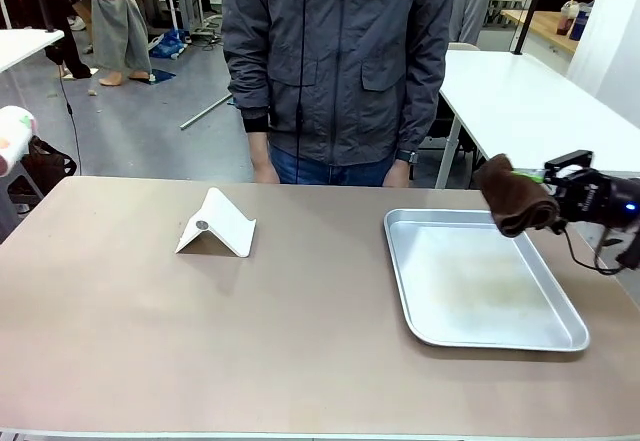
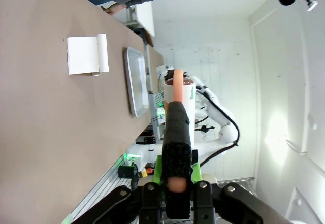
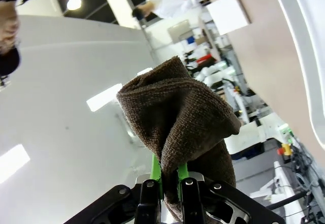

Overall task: Clean the surface of the table.
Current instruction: Return the Lint Roller and towel to their original positions.

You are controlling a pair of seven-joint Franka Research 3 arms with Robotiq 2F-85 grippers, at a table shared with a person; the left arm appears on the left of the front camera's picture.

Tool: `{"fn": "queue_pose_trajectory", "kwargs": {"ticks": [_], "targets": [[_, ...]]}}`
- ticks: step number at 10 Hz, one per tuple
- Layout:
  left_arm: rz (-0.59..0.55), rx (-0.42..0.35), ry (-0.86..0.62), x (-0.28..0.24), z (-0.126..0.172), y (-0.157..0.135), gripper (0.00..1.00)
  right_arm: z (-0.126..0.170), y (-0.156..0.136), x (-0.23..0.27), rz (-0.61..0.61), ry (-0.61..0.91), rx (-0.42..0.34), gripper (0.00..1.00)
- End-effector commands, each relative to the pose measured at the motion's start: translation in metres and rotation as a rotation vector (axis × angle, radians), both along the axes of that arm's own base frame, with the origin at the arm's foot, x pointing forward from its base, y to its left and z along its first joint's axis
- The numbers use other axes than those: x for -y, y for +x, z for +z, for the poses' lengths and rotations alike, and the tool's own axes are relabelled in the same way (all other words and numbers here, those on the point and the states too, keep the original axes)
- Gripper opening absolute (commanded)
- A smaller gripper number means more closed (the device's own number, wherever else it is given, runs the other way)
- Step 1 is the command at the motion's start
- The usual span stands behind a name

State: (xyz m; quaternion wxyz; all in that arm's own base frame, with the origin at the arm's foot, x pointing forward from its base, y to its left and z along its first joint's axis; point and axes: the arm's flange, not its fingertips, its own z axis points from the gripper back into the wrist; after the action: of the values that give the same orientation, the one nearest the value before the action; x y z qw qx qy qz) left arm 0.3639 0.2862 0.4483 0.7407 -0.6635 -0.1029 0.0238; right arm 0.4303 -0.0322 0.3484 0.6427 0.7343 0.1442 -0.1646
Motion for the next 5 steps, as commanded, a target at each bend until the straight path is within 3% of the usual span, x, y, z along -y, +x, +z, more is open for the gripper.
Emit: {"fn": "queue_pose_trajectory", "kwargs": {"ticks": [1, 3, 5], "targets": [[-0.066, -0.049, 0.135, 0.055, 0.032, 0.029, 0.22, 0.028, 0.030, -0.053, 0.051, -0.116, 0.003, 0.14], [-0.143, -0.092, 0.304, 0.123, 0.049, 0.059, 0.22, 0.033, 0.047, -0.123, 0.058, -0.246, -0.032, 0.14], [-0.175, -0.092, 0.395, 0.182, 0.056, 0.070, 0.22, 0.031, 0.053, -0.181, 0.071, -0.319, 0.008, 0.14]]}}
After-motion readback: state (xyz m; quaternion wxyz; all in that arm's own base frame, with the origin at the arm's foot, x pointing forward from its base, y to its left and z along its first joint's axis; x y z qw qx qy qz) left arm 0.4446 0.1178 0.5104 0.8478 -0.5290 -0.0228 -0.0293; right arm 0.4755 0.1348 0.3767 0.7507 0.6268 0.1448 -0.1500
